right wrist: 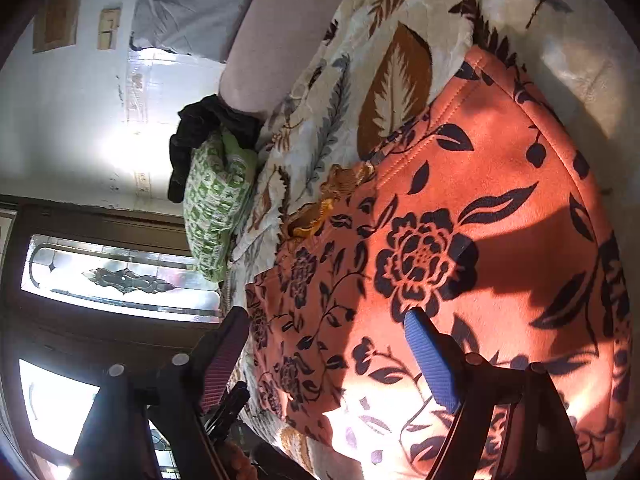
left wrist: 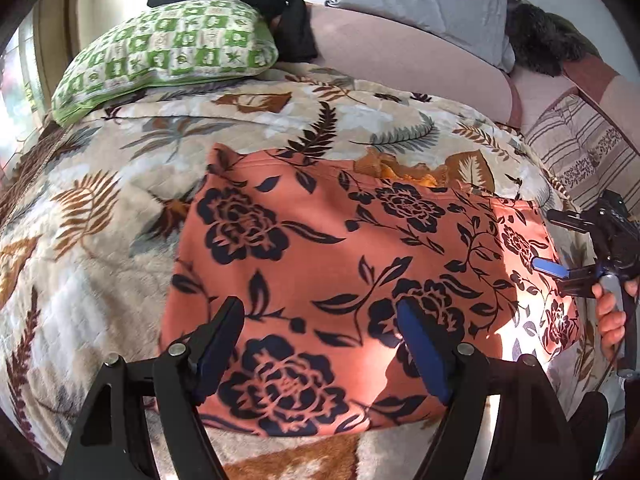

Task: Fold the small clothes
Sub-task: 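Press and smooth the folded blouse flat with both tools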

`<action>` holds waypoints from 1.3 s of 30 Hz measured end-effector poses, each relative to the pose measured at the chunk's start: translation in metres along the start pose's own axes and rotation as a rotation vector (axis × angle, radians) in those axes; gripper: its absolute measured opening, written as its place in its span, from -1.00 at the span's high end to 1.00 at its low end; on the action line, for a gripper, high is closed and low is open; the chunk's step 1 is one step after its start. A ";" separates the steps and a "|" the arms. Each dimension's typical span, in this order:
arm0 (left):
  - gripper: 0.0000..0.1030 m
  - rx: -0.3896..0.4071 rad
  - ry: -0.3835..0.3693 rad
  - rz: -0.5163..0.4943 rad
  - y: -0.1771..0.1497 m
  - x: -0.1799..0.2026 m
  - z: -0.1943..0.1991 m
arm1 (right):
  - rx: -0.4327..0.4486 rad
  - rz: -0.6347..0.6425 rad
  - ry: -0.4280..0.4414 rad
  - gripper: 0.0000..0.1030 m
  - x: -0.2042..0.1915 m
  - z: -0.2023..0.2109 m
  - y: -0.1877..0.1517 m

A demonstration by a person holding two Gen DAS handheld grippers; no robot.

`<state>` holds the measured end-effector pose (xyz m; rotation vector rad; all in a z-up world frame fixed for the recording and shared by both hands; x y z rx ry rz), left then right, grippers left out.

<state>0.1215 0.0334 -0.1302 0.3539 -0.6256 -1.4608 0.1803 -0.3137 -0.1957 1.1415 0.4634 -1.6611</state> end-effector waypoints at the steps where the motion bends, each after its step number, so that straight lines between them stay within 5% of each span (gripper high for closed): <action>1: -0.54 -0.014 -0.008 -0.007 0.003 0.007 -0.011 | 0.006 -0.028 -0.066 -0.60 0.014 -0.003 0.010; 4: -0.54 -0.080 -0.028 -0.038 0.002 0.021 -0.043 | 0.057 -0.106 -0.068 -0.55 0.039 0.009 0.035; 8: -0.61 -0.060 0.067 -0.126 -0.004 0.030 -0.059 | 0.129 -0.003 -0.244 -0.61 0.029 0.034 0.059; 12: -0.61 -0.078 0.056 -0.090 0.000 0.027 -0.053 | 0.084 0.052 -0.144 -0.61 0.010 0.018 0.070; 16: -0.61 -0.068 0.079 -0.062 0.002 0.021 -0.033 | 0.150 -0.059 -0.252 -0.47 0.043 0.010 0.083; 20: -0.61 -0.044 0.102 -0.042 0.002 0.011 -0.014 | 0.187 0.057 -0.267 -0.51 0.007 0.034 0.054; 24: -0.61 -0.034 0.127 -0.019 -0.003 0.003 0.003 | 0.133 0.135 -0.132 -0.53 -0.029 0.051 -0.009; 29: -0.61 -0.001 0.129 0.007 -0.011 -0.004 0.032 | 0.054 0.095 -0.112 -0.55 -0.018 0.038 -0.071; 33: -0.61 0.028 0.141 0.010 -0.017 -0.009 0.052 | 0.055 0.027 -0.183 -0.55 0.004 0.036 -0.085; 39: -0.61 0.030 0.148 0.021 -0.022 -0.011 0.062 | 0.058 0.138 -0.088 -0.56 -0.043 0.027 -0.074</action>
Point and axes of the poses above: each gripper's, at about its wrist camera, not at the fingertips, and z roughly against the way its jaws point, x to its right, y to its top, the point moved 3 cm from there along -z, roughly the way its jaws point, and after that the axes turned 3 degrees about z, right-handed, at the moved point
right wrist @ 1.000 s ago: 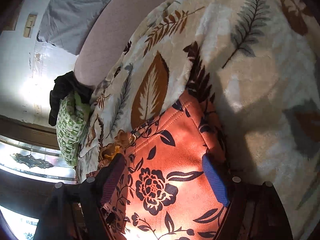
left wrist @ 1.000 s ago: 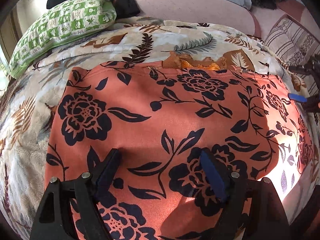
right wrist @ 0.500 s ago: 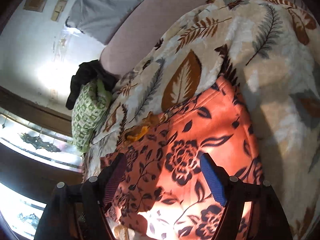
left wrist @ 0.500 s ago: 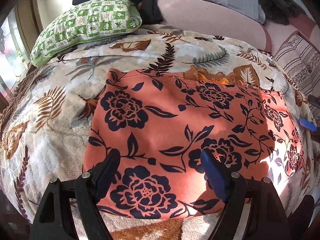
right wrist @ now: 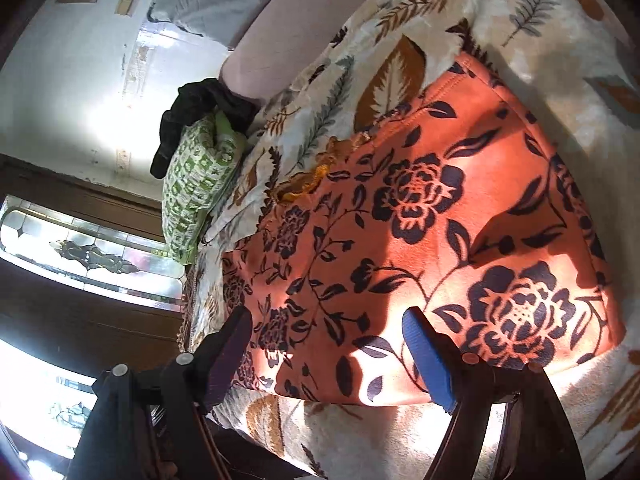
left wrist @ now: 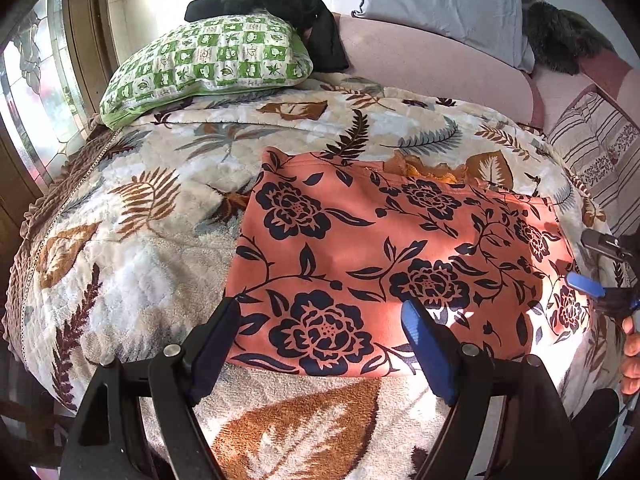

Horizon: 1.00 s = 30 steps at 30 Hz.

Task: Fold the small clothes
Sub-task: 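Press and smooth the folded blouse flat with both tools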

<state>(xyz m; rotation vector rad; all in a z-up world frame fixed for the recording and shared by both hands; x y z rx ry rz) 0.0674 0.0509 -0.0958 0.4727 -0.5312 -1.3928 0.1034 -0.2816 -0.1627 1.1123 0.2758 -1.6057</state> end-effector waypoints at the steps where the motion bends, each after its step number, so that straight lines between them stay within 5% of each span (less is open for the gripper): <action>1: -0.61 0.003 0.000 -0.004 0.000 0.001 0.002 | 0.003 0.020 0.005 -0.56 -0.004 -0.005 0.004; 3: -0.61 0.011 0.001 -0.013 -0.001 0.001 0.005 | -0.012 0.011 -0.010 -0.57 0.006 -0.023 0.010; 5: -0.61 0.014 -0.002 -0.021 -0.001 0.001 0.008 | -0.023 -0.085 -0.147 -0.56 0.043 -0.034 0.012; 7: -0.61 0.022 0.005 -0.019 -0.002 -0.003 0.009 | 0.045 -0.170 -0.072 -0.51 0.059 -0.018 0.008; 10: -0.61 -0.001 0.005 0.026 -0.004 -0.009 -0.001 | 0.123 -0.131 -0.134 -0.53 0.058 0.026 -0.008; 15: -0.61 -0.028 -0.005 0.052 -0.012 -0.003 -0.014 | 0.186 -0.262 -0.064 -0.57 0.087 0.078 -0.060; 22: -0.61 -0.031 0.000 0.013 -0.015 0.013 -0.013 | 0.173 -0.380 0.033 -0.58 0.109 0.060 -0.069; 30: -0.61 -0.018 0.024 0.011 -0.009 0.019 -0.012 | 0.272 -0.443 -0.010 -0.59 0.119 0.048 -0.036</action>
Point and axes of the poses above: each gripper's, at about its wrist camera, not at the fingertips, and z roughly against the way its jaws point, x to its right, y to its top, the point moved 3 cm from there along -z, roughly the way its jaws point, and after that the axes turned 3 degrees about z, right-handed, at the moved point
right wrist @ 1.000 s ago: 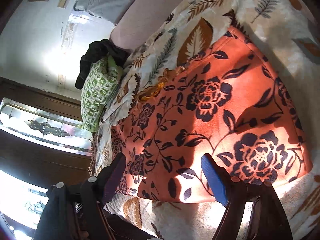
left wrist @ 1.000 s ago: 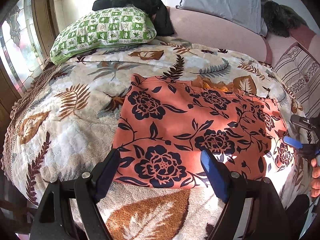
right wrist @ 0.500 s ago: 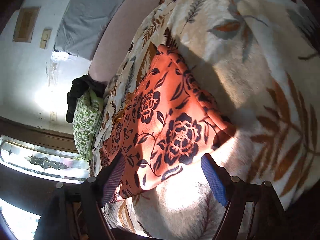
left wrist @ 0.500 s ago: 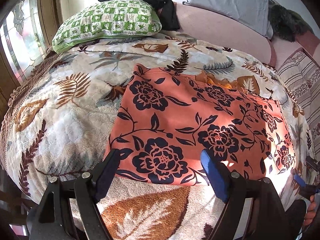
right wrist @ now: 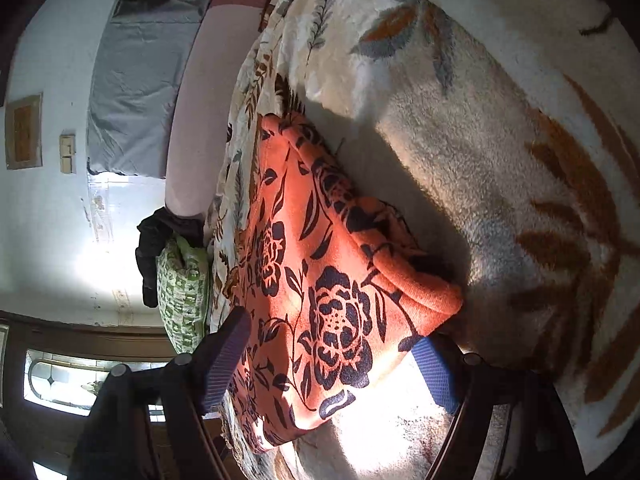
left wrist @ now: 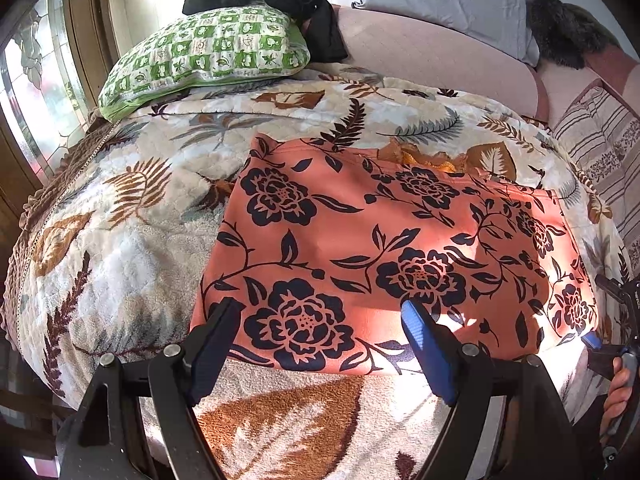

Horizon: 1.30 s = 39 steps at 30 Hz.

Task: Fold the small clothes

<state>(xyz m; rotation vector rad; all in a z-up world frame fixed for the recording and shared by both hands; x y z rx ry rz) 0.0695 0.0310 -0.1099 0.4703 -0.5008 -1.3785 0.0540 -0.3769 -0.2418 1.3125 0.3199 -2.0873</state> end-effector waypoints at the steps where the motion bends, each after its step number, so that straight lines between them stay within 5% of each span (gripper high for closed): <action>1: -0.61 -0.001 -0.001 0.002 0.000 0.000 -0.001 | 0.000 0.014 -0.009 -0.59 -0.002 0.000 0.001; 21: -0.61 -0.035 -0.011 0.012 0.001 0.004 -0.022 | 0.047 -0.007 -0.078 -0.59 0.004 0.008 0.004; 33: -0.61 -0.058 -0.008 -0.096 0.011 0.049 -0.052 | 0.045 0.007 -0.092 -0.58 0.000 0.005 0.012; 39: -0.61 -0.096 0.000 -0.145 0.012 0.068 -0.085 | 0.009 0.165 -0.174 -0.58 -0.013 0.020 0.034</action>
Point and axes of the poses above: each gripper's, at about its wrist camera, not at the fingertips, and z roughly against the way its jaws point, x to its right, y to its top, the point moved 3 cm from there along -z, roughly the way its jaws point, and after that the axes turned 3 degrees about z, right-handed, at the moved point
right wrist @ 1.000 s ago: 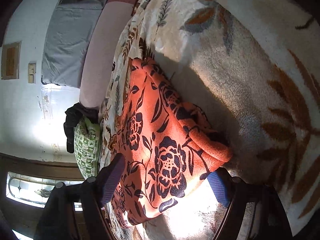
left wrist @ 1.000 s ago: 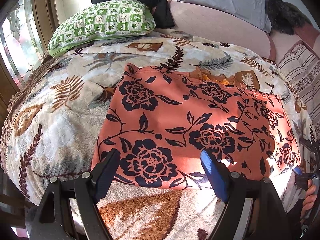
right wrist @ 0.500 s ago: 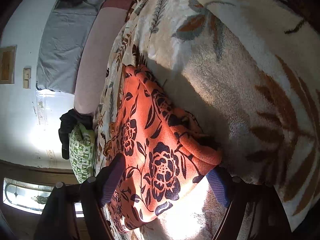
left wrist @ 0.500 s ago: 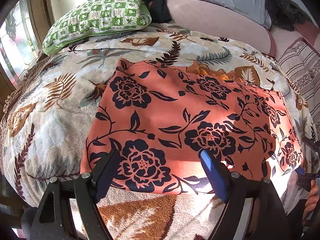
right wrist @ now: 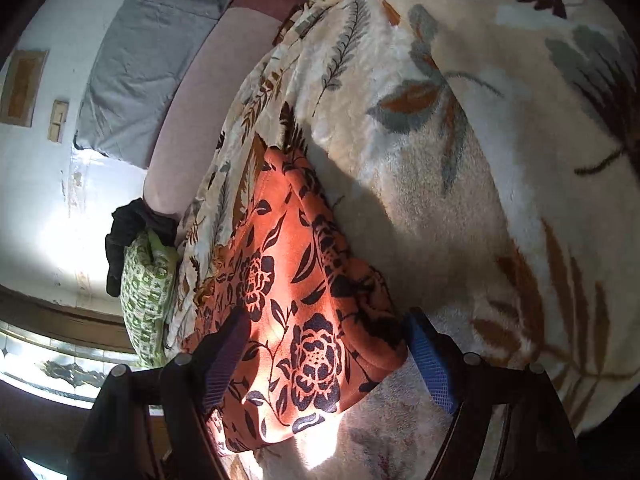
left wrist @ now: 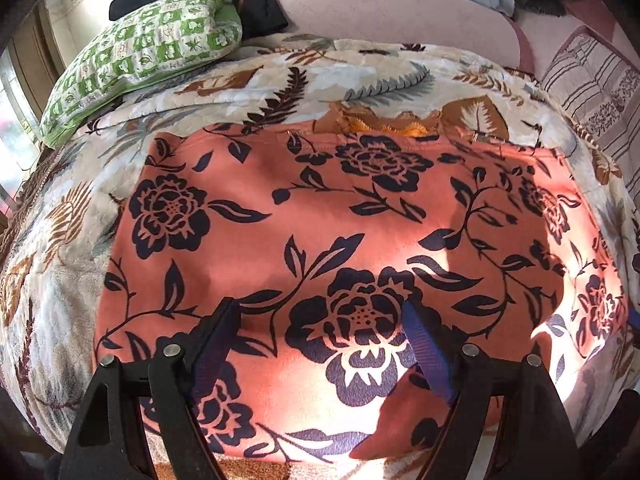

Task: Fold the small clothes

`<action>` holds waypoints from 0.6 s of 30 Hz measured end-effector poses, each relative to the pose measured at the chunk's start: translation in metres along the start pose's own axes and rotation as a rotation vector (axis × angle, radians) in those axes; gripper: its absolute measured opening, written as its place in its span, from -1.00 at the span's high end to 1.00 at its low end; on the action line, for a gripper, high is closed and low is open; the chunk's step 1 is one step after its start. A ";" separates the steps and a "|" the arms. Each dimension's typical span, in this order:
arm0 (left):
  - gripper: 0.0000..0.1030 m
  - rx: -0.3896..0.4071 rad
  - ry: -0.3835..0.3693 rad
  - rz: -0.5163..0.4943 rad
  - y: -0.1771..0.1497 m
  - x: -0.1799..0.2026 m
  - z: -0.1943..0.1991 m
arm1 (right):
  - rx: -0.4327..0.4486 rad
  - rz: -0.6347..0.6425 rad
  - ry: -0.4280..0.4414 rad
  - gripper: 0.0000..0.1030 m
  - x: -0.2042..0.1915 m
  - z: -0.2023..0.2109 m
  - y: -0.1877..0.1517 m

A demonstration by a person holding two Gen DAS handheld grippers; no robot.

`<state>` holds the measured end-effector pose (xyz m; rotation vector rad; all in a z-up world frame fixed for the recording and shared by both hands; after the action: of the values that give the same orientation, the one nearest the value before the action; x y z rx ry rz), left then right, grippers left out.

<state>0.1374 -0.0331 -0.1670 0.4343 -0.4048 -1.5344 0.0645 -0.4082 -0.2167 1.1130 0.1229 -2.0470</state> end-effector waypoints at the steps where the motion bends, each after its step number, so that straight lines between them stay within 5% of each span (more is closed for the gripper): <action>1: -0.61 -0.006 0.006 -0.007 0.001 0.001 -0.005 | -0.059 0.019 -0.019 -0.58 0.002 -0.010 0.003; 5: -0.61 0.055 -0.026 0.035 0.012 -0.001 0.013 | -0.184 0.175 0.019 -0.44 -0.014 -0.031 -0.005; 7: -0.61 0.095 -0.035 0.032 0.020 0.002 0.020 | -0.238 0.212 0.025 0.46 -0.018 -0.039 -0.012; 10: -0.61 0.009 0.014 -0.041 0.017 0.011 -0.008 | -0.256 0.309 -0.037 0.75 -0.025 -0.043 -0.021; 14: -0.88 0.025 0.082 -0.071 0.014 0.013 -0.021 | -0.225 0.376 -0.185 0.77 -0.012 -0.036 -0.027; 17: -0.88 0.022 0.056 -0.072 0.016 0.008 -0.021 | -0.237 0.322 -0.077 0.58 -0.001 -0.027 -0.022; 18: -0.88 0.024 0.049 -0.071 0.015 0.006 -0.021 | -0.224 0.342 -0.091 0.37 -0.003 -0.021 -0.016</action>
<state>0.1611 -0.0393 -0.1770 0.5089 -0.3735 -1.5862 0.0688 -0.3867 -0.2310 0.8372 0.1052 -1.7276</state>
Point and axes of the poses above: each gripper's, at about its wrist camera, not at the fingertips, and z roughly against the way its jaws point, x to its right, y to its top, the point moved 3 cm from there along -z, roughly the way its jaws point, and after that the axes turned 3 degrees about z, right-handed, at the moved point
